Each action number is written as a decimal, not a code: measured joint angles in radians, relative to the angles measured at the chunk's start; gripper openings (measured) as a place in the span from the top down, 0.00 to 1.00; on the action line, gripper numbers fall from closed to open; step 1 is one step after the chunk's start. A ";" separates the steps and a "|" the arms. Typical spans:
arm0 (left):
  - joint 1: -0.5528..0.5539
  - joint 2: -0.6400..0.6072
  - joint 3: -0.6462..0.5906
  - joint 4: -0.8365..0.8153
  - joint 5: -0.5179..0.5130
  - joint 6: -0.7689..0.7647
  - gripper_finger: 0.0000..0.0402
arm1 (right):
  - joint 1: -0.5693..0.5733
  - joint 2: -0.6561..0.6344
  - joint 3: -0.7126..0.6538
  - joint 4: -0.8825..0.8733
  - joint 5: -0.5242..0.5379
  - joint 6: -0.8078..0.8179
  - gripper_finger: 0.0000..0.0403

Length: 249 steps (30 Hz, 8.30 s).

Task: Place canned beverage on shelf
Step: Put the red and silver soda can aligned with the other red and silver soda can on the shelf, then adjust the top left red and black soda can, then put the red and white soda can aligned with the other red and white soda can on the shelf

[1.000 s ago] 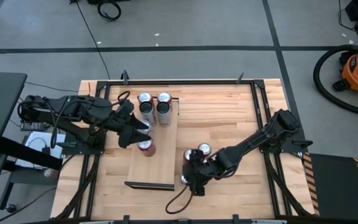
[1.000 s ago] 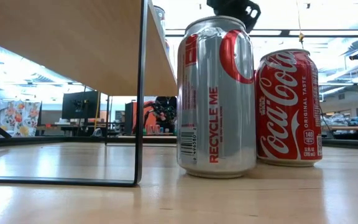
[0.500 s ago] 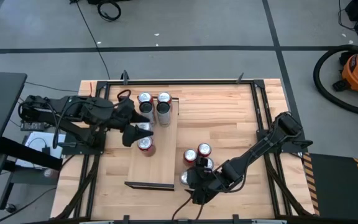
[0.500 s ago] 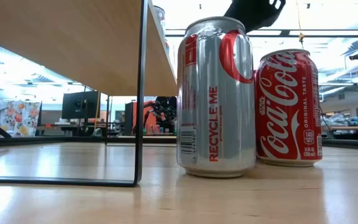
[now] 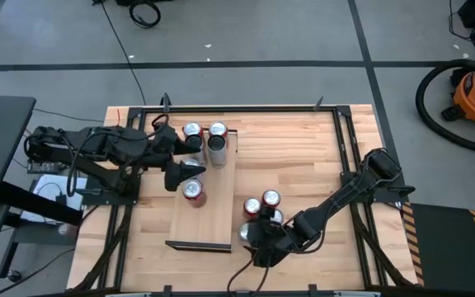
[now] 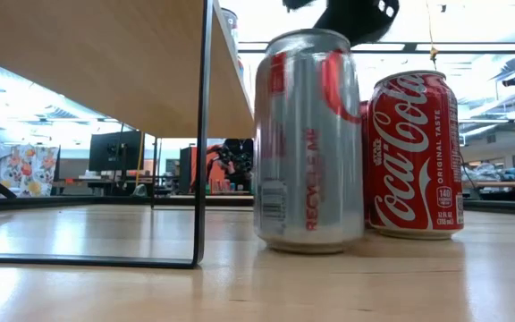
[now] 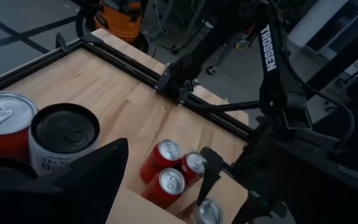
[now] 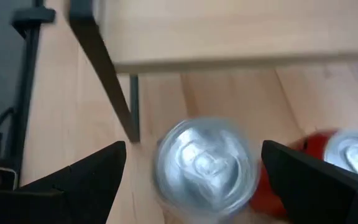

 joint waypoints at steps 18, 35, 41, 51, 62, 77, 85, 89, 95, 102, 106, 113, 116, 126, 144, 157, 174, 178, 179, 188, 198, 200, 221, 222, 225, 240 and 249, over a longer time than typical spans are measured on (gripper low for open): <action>-0.001 0.000 0.000 -0.004 0.005 -0.066 0.03 | -0.041 -0.002 0.000 0.018 -0.086 -0.177 0.07; -0.001 -0.001 0.000 -0.052 0.024 -0.204 0.03 | -0.171 0.001 0.000 -0.035 -0.371 -0.348 0.07; -0.001 -0.001 0.000 -0.052 0.025 -0.212 0.03 | -0.186 0.001 0.000 -0.079 -0.423 -0.387 0.11; -0.001 -0.001 0.000 -0.067 0.026 -0.198 0.03 | -0.202 0.000 0.000 -0.077 -0.439 -0.398 0.23; -0.002 -0.001 0.000 -0.081 0.125 -0.169 0.03 | -0.230 -0.129 0.067 -0.221 -0.435 -0.316 0.21; -0.052 -0.008 0.001 0.143 0.127 0.070 0.03 | -0.398 -0.265 0.205 -0.342 -0.388 -0.320 0.21; -0.064 -0.007 0.001 0.157 0.070 0.069 0.03 | -0.470 -0.263 0.231 -0.200 -0.452 -0.391 0.21; -0.064 -0.005 0.001 0.150 0.027 0.064 0.03 | -0.499 -0.247 0.232 -0.145 -0.470 -0.433 0.21; -0.062 0.004 0.001 0.148 -0.025 0.038 0.03 | -0.530 -0.206 0.229 -0.160 -0.488 -0.475 0.21; -0.054 0.008 0.000 0.108 -0.059 -0.006 0.03 | -0.557 -0.189 0.230 -0.138 -0.529 -0.509 0.21; -0.050 0.016 -0.001 0.097 -0.103 -0.015 0.03 | -0.564 -0.179 0.230 -0.126 -0.548 -0.511 0.21; -0.050 0.015 0.000 0.093 -0.190 0.073 0.03 | -0.564 -0.178 0.230 -0.137 -0.552 -0.534 0.21; -0.049 0.014 0.000 0.089 -0.216 0.095 0.03 | -0.564 -0.171 0.230 -0.138 -0.555 -0.536 0.21; -0.050 0.014 0.000 0.021 -0.220 0.065 0.03 | -0.564 -0.132 0.232 -0.110 -0.570 -0.530 0.19; -0.053 0.012 0.000 -0.013 -0.177 0.060 0.03 | -0.559 -0.131 0.230 -0.099 -0.517 -0.523 0.14; -0.053 0.012 0.000 -0.152 -0.139 -0.009 0.03 | -0.496 -0.158 0.289 -0.415 -0.494 -0.487 0.14; -0.053 0.012 0.000 -0.157 -0.071 -0.039 0.03 | -0.451 -0.156 0.074 -0.378 -0.473 -0.319 0.14; -0.053 0.012 0.000 -0.157 -0.071 -0.078 0.03 | -0.450 -0.156 0.053 -0.333 -0.461 -0.284 0.14; -0.053 0.012 0.000 -0.157 -0.071 -0.084 0.03 | -0.450 -0.156 0.048 -0.334 -0.450 -0.269 0.14; -0.053 0.012 0.000 -0.157 -0.045 -0.096 0.03 | -0.449 -0.156 0.006 -0.320 -0.443 -0.236 0.14; -0.053 0.012 0.000 -0.156 -0.045 -0.124 0.03 | -0.434 -0.130 -0.019 -0.287 -0.413 -0.379 0.14; -0.053 0.011 0.000 -0.155 -0.045 -0.132 0.03 | -0.435 -0.118 -0.019 -0.274 -0.428 -0.435 0.14; -0.053 0.012 0.000 -0.149 -0.045 -0.198 0.03 | -0.507 -0.100 -0.019 -0.279 -0.510 -1.003 0.11; -0.052 0.012 0.000 -0.149 -0.045 -0.199 0.03 | -0.507 -0.100 -0.019 -0.279 -0.507 -1.005 0.09; -0.052 0.012 0.000 -0.149 -0.045 -0.199 0.03 | -0.506 -0.100 -0.018 -0.280 -0.500 -1.004 0.04; -0.053 0.012 0.000 -0.156 0.013 -0.224 0.03 | -0.466 -0.101 0.171 -0.521 -0.431 -0.604 0.01; -0.051 0.012 0.000 -0.165 0.026 -0.199 0.03 | -0.341 -0.102 0.232 -0.599 -0.517 -0.084 0.02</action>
